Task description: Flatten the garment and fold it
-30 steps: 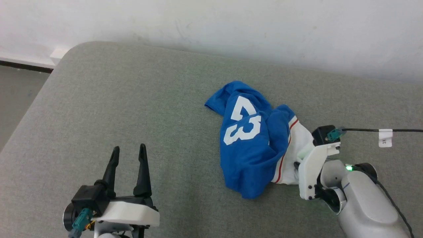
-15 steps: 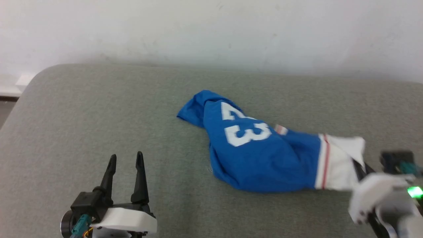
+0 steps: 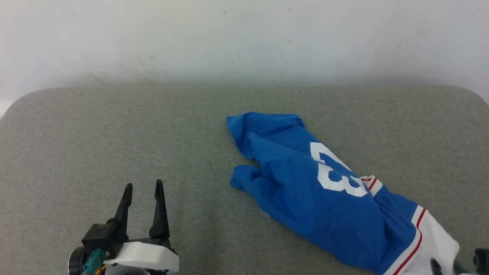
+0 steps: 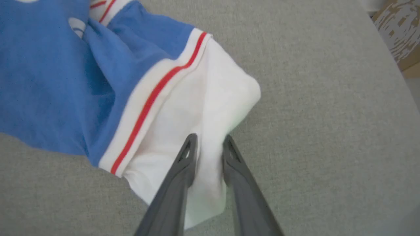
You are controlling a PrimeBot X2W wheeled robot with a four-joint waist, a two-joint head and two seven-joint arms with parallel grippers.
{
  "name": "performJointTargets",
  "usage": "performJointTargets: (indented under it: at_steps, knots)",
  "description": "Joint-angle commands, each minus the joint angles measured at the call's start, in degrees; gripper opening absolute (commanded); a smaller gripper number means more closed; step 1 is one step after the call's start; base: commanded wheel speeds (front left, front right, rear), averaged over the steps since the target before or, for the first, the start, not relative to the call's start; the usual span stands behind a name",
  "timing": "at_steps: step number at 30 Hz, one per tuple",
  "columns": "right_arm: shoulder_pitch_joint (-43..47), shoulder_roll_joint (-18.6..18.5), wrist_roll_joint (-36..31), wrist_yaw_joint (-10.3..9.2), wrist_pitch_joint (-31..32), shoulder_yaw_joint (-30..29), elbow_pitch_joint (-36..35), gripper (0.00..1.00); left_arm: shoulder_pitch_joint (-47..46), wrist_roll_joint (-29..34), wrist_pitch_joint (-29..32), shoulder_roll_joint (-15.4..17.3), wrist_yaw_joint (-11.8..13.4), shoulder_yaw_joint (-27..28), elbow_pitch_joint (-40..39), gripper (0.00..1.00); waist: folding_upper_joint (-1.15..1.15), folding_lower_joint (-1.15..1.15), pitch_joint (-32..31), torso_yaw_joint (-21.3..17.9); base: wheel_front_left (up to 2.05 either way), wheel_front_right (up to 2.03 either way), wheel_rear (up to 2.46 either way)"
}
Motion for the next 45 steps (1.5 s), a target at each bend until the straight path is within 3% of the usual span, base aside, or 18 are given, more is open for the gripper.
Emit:
performJointTargets:
  at_steps: [1,7,13,23,32,41,42,44,45]
  knots:
    - [-1.1,0.1,-0.1,-0.05,-2.2,0.3,-0.4,1.0,0.5,0.5,-0.3,0.0,-0.3,0.2,0.3,1.0,-0.01,0.0,-0.1,-0.1,0.0,0.0,0.0]
    - [-4.7,0.2,0.4,-0.05,-14.2,4.5,-2.4,1.0,0.9,0.3,-0.2,0.3,-0.1,0.8,1.1,1.0,-0.01,0.0,-0.7,-1.3,0.0,0.0,0.0]
    - [-6.7,0.2,-0.6,-0.05,-20.7,10.3,-3.3,1.0,-0.7,0.5,1.7,1.1,-0.2,0.1,2.3,1.0,-0.01,0.0,-1.1,-2.7,0.0,0.0,0.0]
    - [-7.7,0.2,-0.9,-0.05,-22.6,15.4,-7.4,1.0,-11.2,-0.1,13.8,1.4,-6.1,-7.8,9.6,1.0,-0.01,0.0,1.2,-6.5,0.0,0.0,0.0]
    - [-9.9,0.2,0.4,-0.05,-23.9,17.2,-7.6,1.0,-24.6,-1.0,25.8,1.2,-8.3,-13.1,24.9,1.0,-0.01,0.0,5.3,-10.1,0.0,0.0,0.0]
    - [-10.4,0.2,1.9,-0.05,-24.9,17.0,-5.9,1.0,-30.7,1.1,38.4,4.1,-9.4,-22.4,37.8,1.0,-0.01,0.0,6.1,-11.0,0.0,0.0,0.0]
    - [-10.4,0.2,1.9,-0.05,-24.9,17.0,-5.8,1.0,-30.9,0.6,40.1,4.4,-9.4,-24.3,38.5,0.85,-0.01,0.0,6.1,-10.9,0.0,0.0,0.0]
    - [-10.4,0.2,1.8,-0.05,-24.9,17.0,-5.5,1.0,-31.3,-1.1,42.7,5.4,-9.4,-28.6,39.1,0.04,-0.01,0.0,5.9,-10.6,0.0,0.0,0.0]
    - [-10.4,0.2,1.7,-0.05,-24.9,17.1,-5.4,1.0,-31.6,-2.3,43.6,6.1,-9.4,-30.4,39.1,0.0,-0.01,0.0,5.9,-10.4,0.0,0.0,0.0]
